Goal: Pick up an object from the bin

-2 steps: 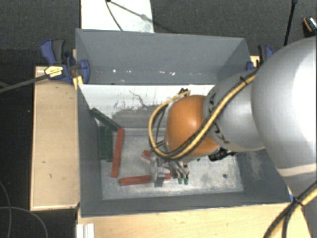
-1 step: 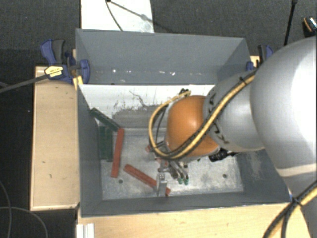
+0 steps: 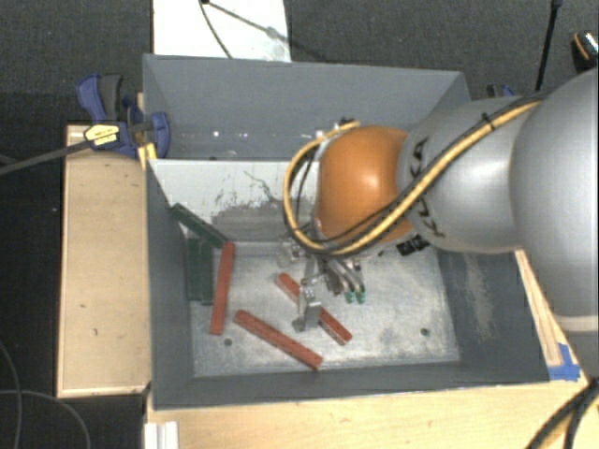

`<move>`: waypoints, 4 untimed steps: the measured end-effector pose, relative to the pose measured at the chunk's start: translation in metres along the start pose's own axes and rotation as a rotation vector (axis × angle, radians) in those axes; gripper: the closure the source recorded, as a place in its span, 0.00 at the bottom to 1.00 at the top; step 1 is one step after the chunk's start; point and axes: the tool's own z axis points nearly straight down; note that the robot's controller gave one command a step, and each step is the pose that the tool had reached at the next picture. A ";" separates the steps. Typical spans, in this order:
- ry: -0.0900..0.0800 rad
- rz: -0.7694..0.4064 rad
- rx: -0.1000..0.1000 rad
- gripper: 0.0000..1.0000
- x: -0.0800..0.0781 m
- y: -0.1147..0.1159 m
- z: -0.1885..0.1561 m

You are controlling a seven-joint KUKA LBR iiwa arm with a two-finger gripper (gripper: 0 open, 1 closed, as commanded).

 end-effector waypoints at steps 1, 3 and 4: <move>0.006 0.022 0.002 0.00 -0.036 -0.057 0.054; 0.010 0.154 0.000 0.00 0.050 0.021 0.052; 0.007 0.158 -0.001 1.00 0.047 0.020 0.049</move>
Offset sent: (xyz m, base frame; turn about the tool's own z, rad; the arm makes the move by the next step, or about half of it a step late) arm 0.0413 -0.0479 -0.0525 0.0159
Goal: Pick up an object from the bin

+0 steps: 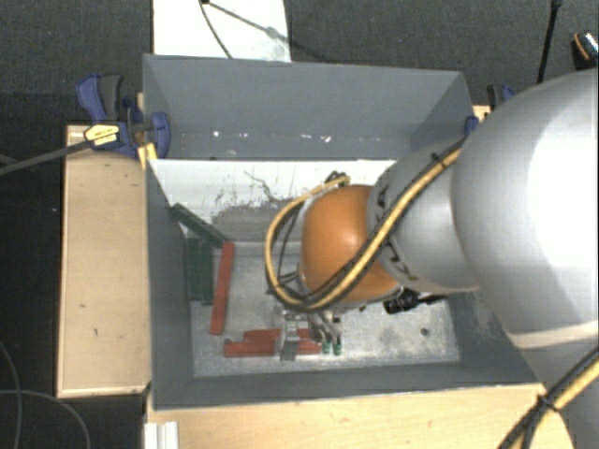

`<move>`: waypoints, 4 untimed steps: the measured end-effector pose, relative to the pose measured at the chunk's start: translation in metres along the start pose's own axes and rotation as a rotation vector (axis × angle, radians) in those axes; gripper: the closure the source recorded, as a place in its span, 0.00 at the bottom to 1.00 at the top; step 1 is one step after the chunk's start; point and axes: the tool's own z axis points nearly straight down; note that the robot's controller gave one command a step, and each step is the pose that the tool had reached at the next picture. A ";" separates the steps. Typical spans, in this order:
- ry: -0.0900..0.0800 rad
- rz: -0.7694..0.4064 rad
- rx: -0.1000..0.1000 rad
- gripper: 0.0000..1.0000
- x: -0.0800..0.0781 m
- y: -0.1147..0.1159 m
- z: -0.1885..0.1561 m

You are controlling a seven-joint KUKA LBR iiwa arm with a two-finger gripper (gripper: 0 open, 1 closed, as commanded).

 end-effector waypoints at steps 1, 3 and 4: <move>0.006 0.068 0.000 1.00 -0.049 0.004 -0.001; -0.002 -0.029 0.002 0.00 -0.013 -0.024 -0.139; 0.006 -0.174 0.003 0.00 -0.014 -0.030 0.006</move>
Offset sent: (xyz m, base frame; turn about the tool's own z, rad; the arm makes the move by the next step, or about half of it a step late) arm 0.0485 0.0002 -0.0027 0.0721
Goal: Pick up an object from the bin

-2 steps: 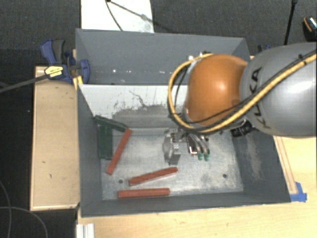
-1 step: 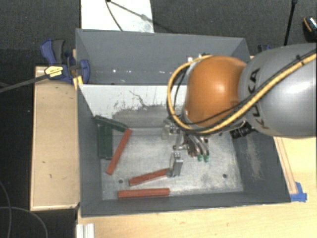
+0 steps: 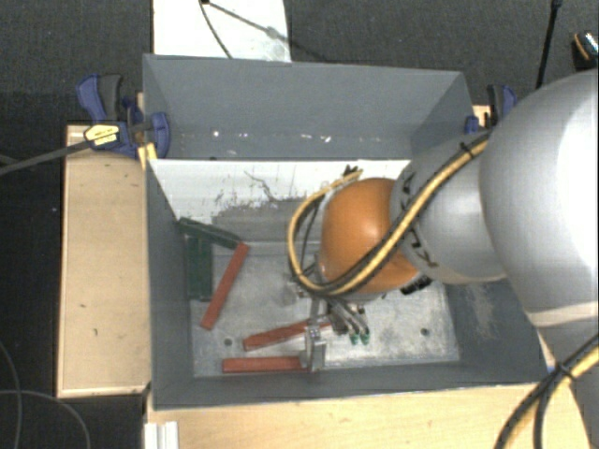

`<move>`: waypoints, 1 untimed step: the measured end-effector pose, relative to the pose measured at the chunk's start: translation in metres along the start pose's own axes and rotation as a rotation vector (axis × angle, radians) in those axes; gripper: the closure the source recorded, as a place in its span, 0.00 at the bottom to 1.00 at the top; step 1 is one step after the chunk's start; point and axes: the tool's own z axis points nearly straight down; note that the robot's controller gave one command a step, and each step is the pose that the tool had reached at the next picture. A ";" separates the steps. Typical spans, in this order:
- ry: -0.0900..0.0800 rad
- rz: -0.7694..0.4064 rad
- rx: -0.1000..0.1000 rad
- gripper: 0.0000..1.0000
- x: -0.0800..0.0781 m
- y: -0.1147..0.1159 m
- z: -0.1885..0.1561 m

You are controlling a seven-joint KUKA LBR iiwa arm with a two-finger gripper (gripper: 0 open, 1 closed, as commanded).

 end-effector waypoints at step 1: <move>-0.010 -0.274 -0.001 0.00 -0.029 0.031 -0.004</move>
Offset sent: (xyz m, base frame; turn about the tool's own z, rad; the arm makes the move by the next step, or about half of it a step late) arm 0.0233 0.0340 0.0032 -0.2738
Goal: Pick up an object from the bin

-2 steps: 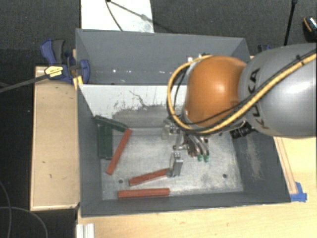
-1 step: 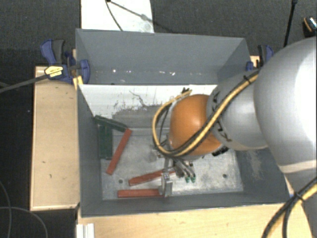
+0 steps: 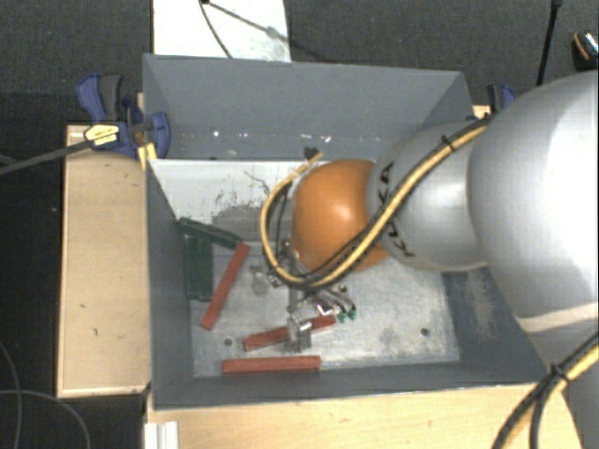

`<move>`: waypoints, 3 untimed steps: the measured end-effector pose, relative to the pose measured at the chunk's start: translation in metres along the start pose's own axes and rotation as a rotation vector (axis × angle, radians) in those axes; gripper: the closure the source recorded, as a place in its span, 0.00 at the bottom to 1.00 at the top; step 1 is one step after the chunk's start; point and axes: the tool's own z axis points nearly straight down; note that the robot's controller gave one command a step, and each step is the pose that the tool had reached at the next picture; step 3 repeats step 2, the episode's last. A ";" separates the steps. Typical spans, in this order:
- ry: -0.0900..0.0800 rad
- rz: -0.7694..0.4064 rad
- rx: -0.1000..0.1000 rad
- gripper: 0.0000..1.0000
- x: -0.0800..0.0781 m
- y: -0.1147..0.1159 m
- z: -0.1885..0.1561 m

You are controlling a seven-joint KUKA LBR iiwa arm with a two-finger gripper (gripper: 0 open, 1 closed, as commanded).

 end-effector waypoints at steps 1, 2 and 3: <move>0.002 0.005 0.000 1.00 0.001 -0.001 0.000; -0.005 -0.028 0.003 1.00 0.003 -0.016 -0.147; -0.005 -0.028 0.003 1.00 0.003 -0.016 -0.147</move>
Offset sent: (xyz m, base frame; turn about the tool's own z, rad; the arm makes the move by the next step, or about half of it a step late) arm 0.0000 0.0000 0.0000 0.0000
